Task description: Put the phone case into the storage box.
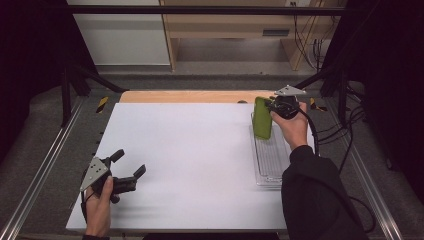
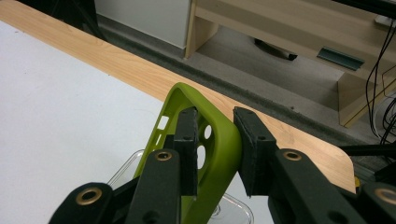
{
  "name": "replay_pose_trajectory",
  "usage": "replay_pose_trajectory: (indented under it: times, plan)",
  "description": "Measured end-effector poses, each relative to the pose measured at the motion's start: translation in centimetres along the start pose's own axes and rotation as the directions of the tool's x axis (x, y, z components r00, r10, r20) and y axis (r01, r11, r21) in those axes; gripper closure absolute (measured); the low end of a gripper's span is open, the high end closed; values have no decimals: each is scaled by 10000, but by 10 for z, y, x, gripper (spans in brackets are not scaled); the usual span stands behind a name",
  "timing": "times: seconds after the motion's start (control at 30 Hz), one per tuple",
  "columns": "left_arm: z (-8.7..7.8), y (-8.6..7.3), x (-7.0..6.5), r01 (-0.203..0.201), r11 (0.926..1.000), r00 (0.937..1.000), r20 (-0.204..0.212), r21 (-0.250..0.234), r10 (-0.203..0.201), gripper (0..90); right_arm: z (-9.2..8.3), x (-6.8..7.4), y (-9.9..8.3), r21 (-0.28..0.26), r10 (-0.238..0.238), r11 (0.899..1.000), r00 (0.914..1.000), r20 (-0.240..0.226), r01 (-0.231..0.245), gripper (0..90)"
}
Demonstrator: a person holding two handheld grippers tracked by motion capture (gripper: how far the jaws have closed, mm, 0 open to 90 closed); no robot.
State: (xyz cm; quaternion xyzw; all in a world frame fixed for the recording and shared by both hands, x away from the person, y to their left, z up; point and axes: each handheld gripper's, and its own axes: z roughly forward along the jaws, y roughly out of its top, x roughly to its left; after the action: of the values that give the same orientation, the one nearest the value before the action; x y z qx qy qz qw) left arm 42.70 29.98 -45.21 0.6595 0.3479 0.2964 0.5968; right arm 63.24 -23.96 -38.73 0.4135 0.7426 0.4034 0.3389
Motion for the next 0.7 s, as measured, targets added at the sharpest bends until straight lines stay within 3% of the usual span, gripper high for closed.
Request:
replay_pose_trajectory:
  times: [0.7]
  plan:
    - [1,0,0,-21,10000,10000,43,18,21,15,3,-1,2,169,-31,9999,10000,94,30,696]
